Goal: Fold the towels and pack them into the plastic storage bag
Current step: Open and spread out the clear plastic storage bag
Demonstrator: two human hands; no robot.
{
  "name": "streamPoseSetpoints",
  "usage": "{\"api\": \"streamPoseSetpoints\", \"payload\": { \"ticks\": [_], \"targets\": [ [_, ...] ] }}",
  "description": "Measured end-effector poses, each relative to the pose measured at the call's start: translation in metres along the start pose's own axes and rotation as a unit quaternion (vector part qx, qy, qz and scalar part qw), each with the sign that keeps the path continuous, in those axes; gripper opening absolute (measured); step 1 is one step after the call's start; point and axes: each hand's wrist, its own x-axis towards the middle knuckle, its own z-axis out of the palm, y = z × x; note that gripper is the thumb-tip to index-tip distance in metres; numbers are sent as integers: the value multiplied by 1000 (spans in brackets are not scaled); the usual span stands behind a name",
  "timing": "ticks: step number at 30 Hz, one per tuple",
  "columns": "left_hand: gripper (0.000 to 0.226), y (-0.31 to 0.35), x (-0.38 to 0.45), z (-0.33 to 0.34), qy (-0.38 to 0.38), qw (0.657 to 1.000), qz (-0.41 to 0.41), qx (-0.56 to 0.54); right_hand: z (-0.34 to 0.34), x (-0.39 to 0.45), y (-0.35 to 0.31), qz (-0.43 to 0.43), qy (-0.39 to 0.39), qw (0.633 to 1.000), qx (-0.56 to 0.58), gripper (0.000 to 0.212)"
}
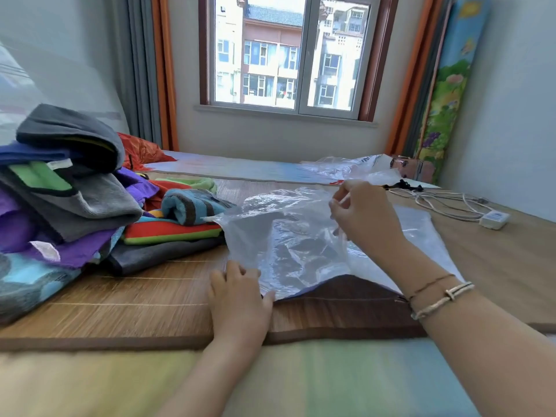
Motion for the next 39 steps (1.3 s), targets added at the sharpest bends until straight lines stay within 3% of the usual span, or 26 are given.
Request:
{"api": "streamPoseSetpoints", "payload": {
  "ticks": [3, 4, 7, 10, 12, 15, 19, 22, 27, 30, 36, 39],
  "targets": [
    [31, 19, 1, 2, 28, 986, 100, -130, -1, -8, -3, 16, -64, 997, -30, 20],
    [30, 31, 0, 1, 6, 973, 114, -201, -1, -11, -4, 31, -88, 995, -35, 27],
    [36, 68, -6, -1, -161, 921, 102, -341, -4, -21, -4, 77, -168, 982, -27, 45],
    [39, 82, -3, 4, -249, 935, 101, -231, -8, -26, 5, 124, -257, 958, -43, 45],
    [40, 80, 2, 9, -256, 952, 99, -135, -11, -32, 14, 145, -338, 926, -87, 37],
    [36, 73, 6, 15, -246, 957, 84, -132, -9, -48, 27, 144, -389, 902, -124, 33],
    [28, 62, 6, 24, -175, 970, 64, -155, -8, -51, 39, 124, -254, 957, -62, 30],
    [29, 53, 11, 29, -141, 974, 57, -169, -15, -42, 41, 96, -175, 979, -37, 37],
    [33, 42, 21, 25, -168, 967, 74, -175, -28, -22, 32, 81, -87, 992, 41, 37],
    [47, 35, 22, 19, -160, 974, 73, -141, -42, -4, 28, 96, -34, 991, 87, 36],
    [48, 26, 26, 16, -169, 971, 64, -155, -64, 19, 19, 89, -5, 993, 72, 36],
    [47, 24, 27, 16, -177, 970, 65, -153, -69, 32, 13, 145, 1, 977, 159, 31]
  ]
}}
